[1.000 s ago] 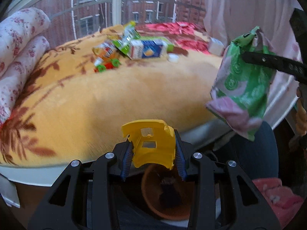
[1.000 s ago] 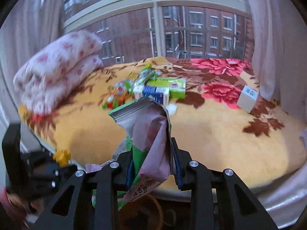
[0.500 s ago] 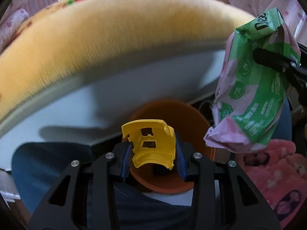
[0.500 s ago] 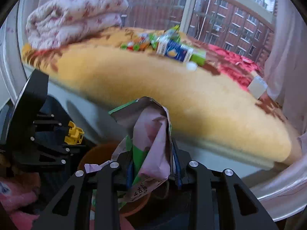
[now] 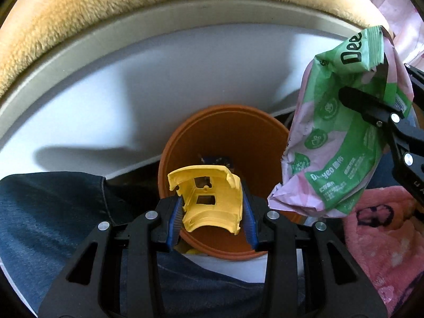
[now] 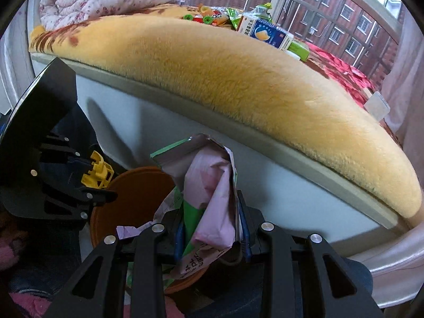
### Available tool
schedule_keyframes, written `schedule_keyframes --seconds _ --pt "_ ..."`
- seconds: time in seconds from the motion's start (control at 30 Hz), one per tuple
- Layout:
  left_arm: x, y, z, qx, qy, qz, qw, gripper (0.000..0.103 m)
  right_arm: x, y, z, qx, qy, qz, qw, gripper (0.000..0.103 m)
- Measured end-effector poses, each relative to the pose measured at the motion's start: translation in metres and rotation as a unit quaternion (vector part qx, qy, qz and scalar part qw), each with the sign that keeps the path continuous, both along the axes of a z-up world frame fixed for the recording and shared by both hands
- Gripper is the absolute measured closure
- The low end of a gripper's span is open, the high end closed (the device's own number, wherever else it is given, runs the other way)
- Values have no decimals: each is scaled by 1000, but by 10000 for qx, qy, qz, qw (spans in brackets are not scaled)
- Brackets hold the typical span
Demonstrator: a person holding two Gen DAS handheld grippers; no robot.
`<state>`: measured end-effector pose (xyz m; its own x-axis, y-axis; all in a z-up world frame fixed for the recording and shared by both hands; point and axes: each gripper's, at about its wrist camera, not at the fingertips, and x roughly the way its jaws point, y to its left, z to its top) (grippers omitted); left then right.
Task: Collect trash
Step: 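Carry the yellow piece and wrapper to the bucket and release both, then move the left tool back to the bed and grasp the red toy car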
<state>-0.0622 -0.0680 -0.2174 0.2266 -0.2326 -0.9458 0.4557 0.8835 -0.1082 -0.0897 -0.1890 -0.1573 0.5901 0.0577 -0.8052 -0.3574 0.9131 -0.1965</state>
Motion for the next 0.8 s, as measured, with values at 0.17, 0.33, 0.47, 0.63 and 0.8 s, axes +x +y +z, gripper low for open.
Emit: schedule_keyframes --seconds 0.17,0.33,0.47,0.63,0.8 --pt "2 -2 -2 27 89 54 9999 66 3 2 -8 -31 121 0 9999 71" --pt "10 -6 -5 118 155 46 9998 64 8 3 -10 -30 143 38 9999 62" --pt "12 -7 -10 212 142 96 9996 34 1 3 0 -96 -282 -7 9996 30" --pt "10 -7 -13 297 100 73 9995 28 0 3 8 -151 -522 -60 9985 18" --pt "10 -6 -13 287 83 96 9995 26 1 2 7 -67 -432 -68 9990 18"
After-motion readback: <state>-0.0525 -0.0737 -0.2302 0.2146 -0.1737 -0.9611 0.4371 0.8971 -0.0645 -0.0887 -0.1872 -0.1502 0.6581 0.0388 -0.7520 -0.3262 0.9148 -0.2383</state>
